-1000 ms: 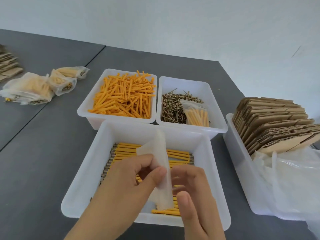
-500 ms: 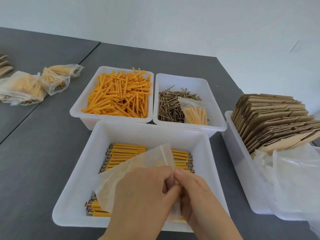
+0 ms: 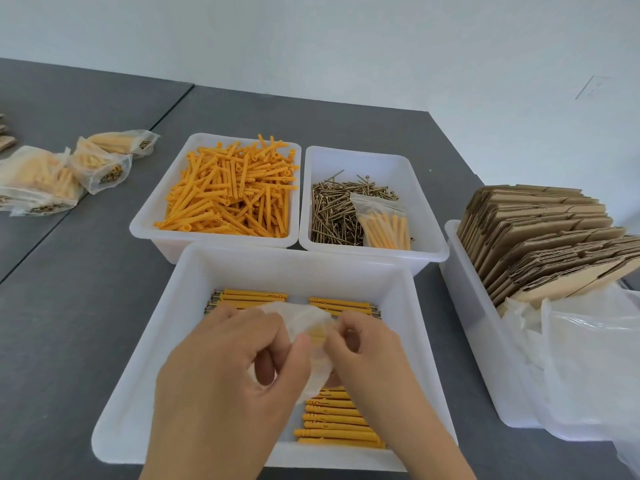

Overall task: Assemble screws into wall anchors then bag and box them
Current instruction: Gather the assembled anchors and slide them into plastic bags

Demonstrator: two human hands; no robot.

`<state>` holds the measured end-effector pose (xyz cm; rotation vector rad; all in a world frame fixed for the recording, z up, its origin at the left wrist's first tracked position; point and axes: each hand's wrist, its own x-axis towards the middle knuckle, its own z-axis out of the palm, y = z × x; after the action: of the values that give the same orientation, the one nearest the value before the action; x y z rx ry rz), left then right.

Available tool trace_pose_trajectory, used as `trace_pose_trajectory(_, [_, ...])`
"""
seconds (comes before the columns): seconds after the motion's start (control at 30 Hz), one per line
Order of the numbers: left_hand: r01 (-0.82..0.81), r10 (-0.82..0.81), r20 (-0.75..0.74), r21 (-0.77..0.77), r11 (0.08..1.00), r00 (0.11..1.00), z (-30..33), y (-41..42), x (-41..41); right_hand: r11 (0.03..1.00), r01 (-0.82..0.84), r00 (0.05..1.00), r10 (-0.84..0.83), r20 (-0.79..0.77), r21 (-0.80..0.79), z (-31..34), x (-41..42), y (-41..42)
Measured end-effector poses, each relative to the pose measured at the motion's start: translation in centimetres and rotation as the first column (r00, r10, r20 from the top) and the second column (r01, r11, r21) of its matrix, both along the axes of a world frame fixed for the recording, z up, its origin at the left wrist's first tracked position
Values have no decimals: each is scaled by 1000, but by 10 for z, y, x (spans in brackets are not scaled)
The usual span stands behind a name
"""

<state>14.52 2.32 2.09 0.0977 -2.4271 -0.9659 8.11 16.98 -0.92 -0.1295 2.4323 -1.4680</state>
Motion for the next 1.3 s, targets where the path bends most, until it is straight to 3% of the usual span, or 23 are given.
trace_pose_trajectory(0.1, [127,-134,-49,-127,984,990,7,-5,3,956,-150,967,195,162,-254,2,-4,-16])
trace_pose_trajectory(0.17, [214,-211,39,-150,965,977,10,-11,-12,920,-186,935,273,225,-345,1,-11,-24])
trace_pose_trajectory(0.27, [297,-331,387,146,944,861,6,-28,-41,937,-215,943,272,192,-275,2,-26,-28])
trace_pose_trajectory(0.37, [604,-522,597,76,793,609,-15,-35,-55,953,-248,933,283,223,-172,2,-38,-28])
trace_pose_trajectory(0.43, [677,-512,643,-13,736,570,-29,-38,-54,959,-252,926,277,257,-126,0,-42,-27])
trace_pose_trajectory(0.6, [667,-423,608,-250,702,672,-49,-36,-63,984,-180,931,174,320,-10,-9,-50,-18])
trace_pose_trajectory(0.73, [598,-373,530,-352,720,762,-55,-31,-68,979,-156,956,116,268,130,-13,-55,-14])
trace_pose_trajectory(0.8, [585,-347,525,-399,707,777,-56,-27,-75,978,-141,962,99,253,152,-13,-57,-8])
trace_pose_trajectory(0.87, [585,-318,550,-419,695,772,-59,-26,-82,962,-94,988,59,140,257,-13,-58,3])
trace_pose_trajectory(0.93, [578,-278,585,-419,701,761,-62,-31,-87,853,-96,992,127,-26,514,-17,-56,12])
trace_pose_trajectory(1.03, [563,-231,639,-381,733,733,-68,-41,-90,563,-216,914,403,-37,798,-27,-41,11])
trace_pose_trajectory(1.13, [563,-218,693,-318,763,688,-70,-47,-89,405,-232,866,500,-1,885,-36,-33,9])
trace_pose_trajectory(1.3, [544,-270,691,-211,812,671,-62,-50,-88,296,-222,828,560,19,929,-31,-39,10])
